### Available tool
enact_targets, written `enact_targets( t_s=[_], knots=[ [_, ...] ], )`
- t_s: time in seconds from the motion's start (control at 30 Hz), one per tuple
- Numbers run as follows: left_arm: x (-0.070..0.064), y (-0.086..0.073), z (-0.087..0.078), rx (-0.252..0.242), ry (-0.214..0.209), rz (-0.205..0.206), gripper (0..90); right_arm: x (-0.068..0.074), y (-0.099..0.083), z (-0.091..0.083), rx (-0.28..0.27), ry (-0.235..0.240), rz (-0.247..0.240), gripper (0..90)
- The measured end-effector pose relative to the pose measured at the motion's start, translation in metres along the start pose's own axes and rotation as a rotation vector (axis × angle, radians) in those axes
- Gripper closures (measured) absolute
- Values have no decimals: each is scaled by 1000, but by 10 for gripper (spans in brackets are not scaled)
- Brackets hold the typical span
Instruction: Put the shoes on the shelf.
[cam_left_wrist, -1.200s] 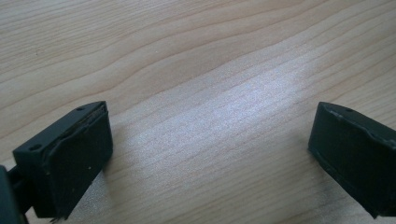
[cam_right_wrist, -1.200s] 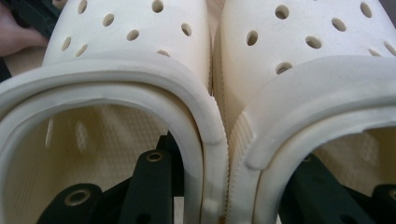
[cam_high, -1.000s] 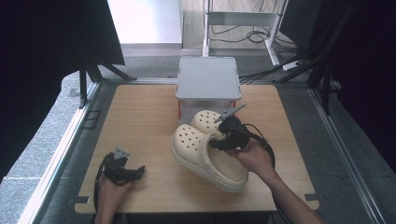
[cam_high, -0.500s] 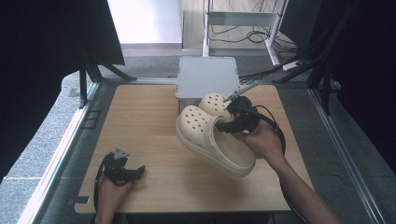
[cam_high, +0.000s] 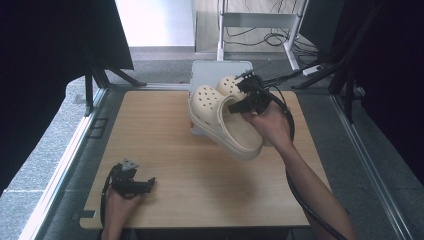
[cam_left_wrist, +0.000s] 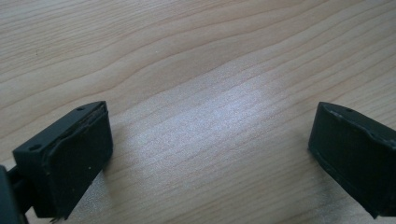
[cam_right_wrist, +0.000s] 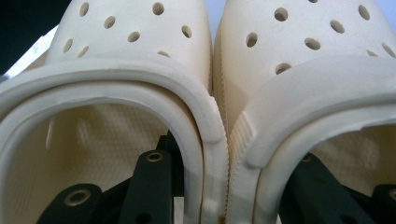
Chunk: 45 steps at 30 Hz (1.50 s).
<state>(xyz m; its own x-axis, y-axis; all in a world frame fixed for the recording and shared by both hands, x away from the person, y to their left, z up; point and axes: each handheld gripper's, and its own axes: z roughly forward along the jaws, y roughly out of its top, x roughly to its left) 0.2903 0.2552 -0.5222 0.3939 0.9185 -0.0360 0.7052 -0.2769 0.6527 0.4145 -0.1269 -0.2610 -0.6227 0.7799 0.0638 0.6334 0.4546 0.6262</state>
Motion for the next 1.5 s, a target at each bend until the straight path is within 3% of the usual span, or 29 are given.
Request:
enact_targets(
  t_s=[0.47,0.57,0.87,0.9,1.23,1.5],
  knots=[
    [0,0,0,2,-1,1,0,-24,52,45,-5,-124,161,663],
    [0,0,0,3,-2,3,0,-27,64,52,-18,-147,206,662],
    [0,0,0,3,-5,6,0,-34,94,67,-46,-202,274,661],
    [0,0,0,3,-5,6,0,-37,102,72,-58,-218,301,661],
    [0,0,0,1,-3,8,0,-52,126,100,-63,-287,396,661],
    [0,1,1,-3,-4,9,0,-66,130,126,-58,-321,447,661]
  ],
)
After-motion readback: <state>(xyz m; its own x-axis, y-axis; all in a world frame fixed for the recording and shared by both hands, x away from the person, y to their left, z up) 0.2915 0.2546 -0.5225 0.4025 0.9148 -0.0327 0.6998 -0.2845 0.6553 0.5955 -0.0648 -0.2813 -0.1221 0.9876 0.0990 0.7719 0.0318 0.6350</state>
